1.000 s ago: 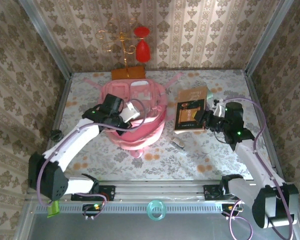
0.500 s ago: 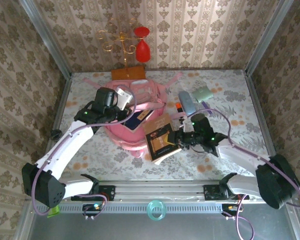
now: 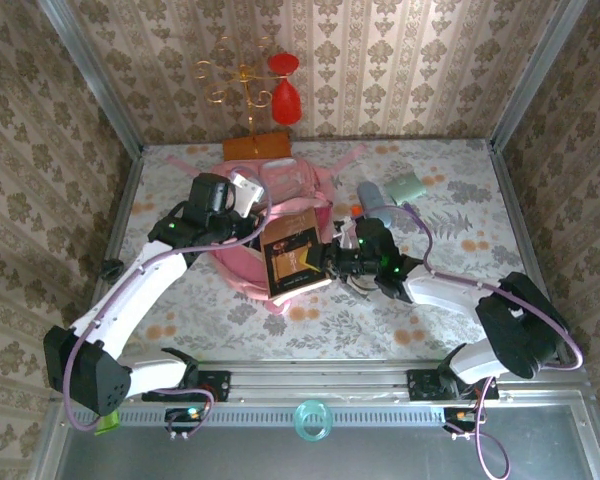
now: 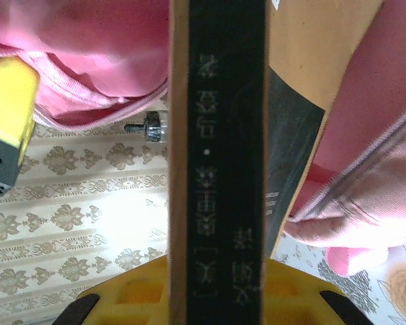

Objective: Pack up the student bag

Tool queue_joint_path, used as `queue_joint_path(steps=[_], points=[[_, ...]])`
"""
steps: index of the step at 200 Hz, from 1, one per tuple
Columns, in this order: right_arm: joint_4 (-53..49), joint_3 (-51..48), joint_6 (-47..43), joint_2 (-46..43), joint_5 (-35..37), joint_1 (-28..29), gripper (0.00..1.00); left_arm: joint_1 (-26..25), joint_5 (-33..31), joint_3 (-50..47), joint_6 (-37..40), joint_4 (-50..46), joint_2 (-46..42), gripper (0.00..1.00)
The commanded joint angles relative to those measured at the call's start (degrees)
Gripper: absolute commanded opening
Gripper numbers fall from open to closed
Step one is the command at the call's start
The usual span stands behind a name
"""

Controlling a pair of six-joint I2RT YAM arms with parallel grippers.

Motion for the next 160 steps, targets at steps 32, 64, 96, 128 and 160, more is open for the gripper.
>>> queue_joint_path(steps=[32, 64, 96, 128, 160], points=[[12.1, 3.6, 2.7, 2.1, 0.9, 0.4, 0.00, 0.2, 1.6, 1.4, -0.8, 3.8, -1.9, 0.00], [-8.2, 6.6, -6.3, -5.3, 1.8, 0.4, 0.00, 0.3, 0.1, 1.3, -0.3, 3.5, -1.8, 0.00], [-12.4, 5.2, -7.0, -10.2, 3.4, -0.7, 0.00, 0.3, 0.0, 1.2, -0.2, 3.6, -1.6, 0.00], [-3.8, 5.3, -3.3, -6.1, 3.1, -0.7, 0.00, 0.3, 0.0, 1.1, -0.2, 3.6, -1.7, 0.00], [3.7, 6.2, -0.7, 0.1, 4.8, -0.4, 0.00, 0.3, 0.4, 1.0, -0.5, 3.8, -1.9, 0.00]])
